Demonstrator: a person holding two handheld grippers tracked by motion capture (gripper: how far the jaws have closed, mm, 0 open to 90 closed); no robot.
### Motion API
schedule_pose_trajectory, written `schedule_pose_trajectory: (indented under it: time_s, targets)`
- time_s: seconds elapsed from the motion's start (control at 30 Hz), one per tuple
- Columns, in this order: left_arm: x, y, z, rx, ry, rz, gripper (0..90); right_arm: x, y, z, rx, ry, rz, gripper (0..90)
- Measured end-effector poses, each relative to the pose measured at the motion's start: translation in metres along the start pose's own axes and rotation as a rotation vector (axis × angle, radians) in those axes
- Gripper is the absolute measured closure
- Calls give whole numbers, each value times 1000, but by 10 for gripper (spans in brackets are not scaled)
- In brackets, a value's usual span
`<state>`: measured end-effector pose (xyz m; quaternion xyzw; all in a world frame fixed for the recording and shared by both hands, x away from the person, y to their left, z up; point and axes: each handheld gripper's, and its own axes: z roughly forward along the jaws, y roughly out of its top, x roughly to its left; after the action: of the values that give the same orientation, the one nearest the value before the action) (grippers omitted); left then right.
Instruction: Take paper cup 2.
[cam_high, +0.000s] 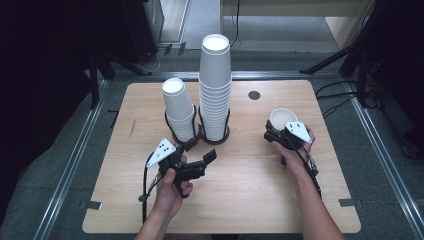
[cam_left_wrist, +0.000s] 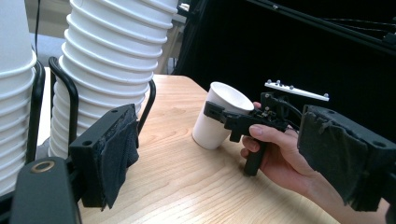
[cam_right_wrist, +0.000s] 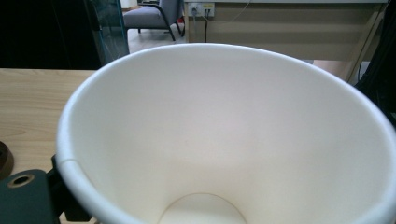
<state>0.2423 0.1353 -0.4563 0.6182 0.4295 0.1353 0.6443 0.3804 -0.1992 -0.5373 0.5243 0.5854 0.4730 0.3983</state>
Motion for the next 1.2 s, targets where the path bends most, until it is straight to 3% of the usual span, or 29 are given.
schedule_pose_trajectory:
  time_s: [0.1, 0.27, 0.47, 0.63, 0.97, 1.2]
  targets:
    - [1, 1, -1, -3, 1, -3, 125, 0, 0, -1, 10, 11, 1, 2]
    - [2, 2, -3, -9, 4, -7, 125, -2, -1, -5, 29, 17, 26, 0]
    - [2, 2, -3, -13, 7, -9, 125, -4, -5, -12, 42, 13, 22, 0]
    - [3, 3, -3, -15, 15, -12, 125, -6, -7, -25, 42, 42, 14, 0]
    - [5, 2, -3, -11, 26, -15, 125, -8, -1, -54, 5, 78, 13, 0]
    - [6, 1, -2, -12, 33, -15, 125, -8, 14, -71, -49, 96, 17, 0]
